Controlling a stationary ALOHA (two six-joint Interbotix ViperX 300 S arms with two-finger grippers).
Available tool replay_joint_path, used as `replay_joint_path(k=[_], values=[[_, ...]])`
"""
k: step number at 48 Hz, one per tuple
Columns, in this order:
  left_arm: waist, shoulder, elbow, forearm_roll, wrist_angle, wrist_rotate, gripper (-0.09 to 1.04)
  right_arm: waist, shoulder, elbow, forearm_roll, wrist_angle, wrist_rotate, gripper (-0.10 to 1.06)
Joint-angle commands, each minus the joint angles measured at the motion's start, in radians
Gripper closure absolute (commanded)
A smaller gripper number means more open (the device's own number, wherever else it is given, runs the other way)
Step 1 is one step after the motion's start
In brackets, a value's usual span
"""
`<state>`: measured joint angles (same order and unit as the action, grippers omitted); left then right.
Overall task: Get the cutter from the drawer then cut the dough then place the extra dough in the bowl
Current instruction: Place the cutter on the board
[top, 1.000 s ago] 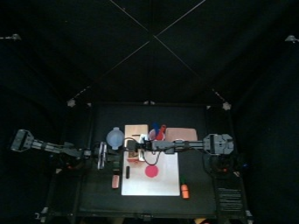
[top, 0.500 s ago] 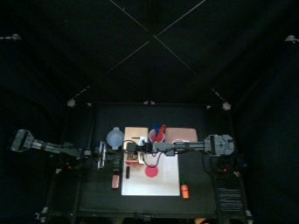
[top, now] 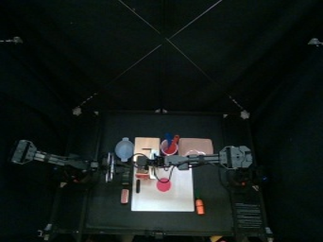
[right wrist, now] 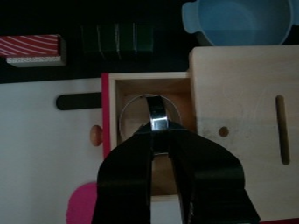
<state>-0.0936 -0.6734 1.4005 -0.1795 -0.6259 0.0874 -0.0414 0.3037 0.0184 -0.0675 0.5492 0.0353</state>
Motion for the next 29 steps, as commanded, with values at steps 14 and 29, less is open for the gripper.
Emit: replay_joint_path(k=[14, 29], values=[[0.011, 0.003, -0.015, -0.002, -0.003, 0.002, 0.3, -0.003, -0.17, -0.029, -0.037, 0.009, -0.002, 0.47], [0.014, 0.002, -0.015, -0.005, -0.003, -0.002, 0.3, 0.012, -0.382, 0.149, -0.032, 0.026, 0.003, 0.46]])
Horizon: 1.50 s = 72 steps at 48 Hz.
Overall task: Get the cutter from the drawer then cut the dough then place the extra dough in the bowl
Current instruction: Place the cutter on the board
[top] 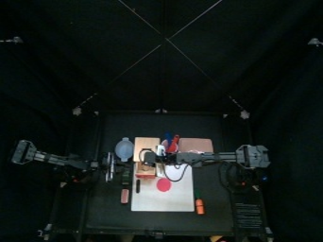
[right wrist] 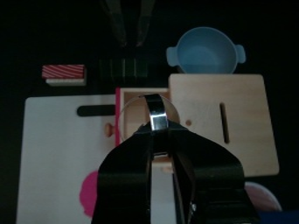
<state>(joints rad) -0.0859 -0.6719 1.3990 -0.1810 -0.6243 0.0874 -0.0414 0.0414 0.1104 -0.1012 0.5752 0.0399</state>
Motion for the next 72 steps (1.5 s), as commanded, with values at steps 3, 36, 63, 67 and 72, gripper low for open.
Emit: replay_joint_path(k=[3, 36, 63, 67, 72], values=[[0.011, 0.0, -0.015, -0.009, -0.005, 0.0, 0.29, 0.029, -0.173, 0.12, -0.006, 0.0, -0.002, 0.45], [0.206, 0.0, -0.091, -0.1, -0.005, 0.003, 0.3, 0.178, -0.351, 0.726, -0.351, -0.135, 0.535, 0.45], [0.341, 0.0, -0.127, -0.103, -0.005, 0.005, 0.29, 0.259, -0.284, 0.749, -0.623, -0.115, 0.962, 0.18], [0.347, 0.002, -0.13, -0.101, -0.005, 0.005, 0.29, 0.259, -0.285, 0.735, -0.62, -0.098, 0.96, 0.12], [0.364, 0.005, -0.14, -0.101, -0.005, 0.006, 0.29, 0.258, -0.293, 0.699, -0.632, -0.067, 0.957, 0.09]])
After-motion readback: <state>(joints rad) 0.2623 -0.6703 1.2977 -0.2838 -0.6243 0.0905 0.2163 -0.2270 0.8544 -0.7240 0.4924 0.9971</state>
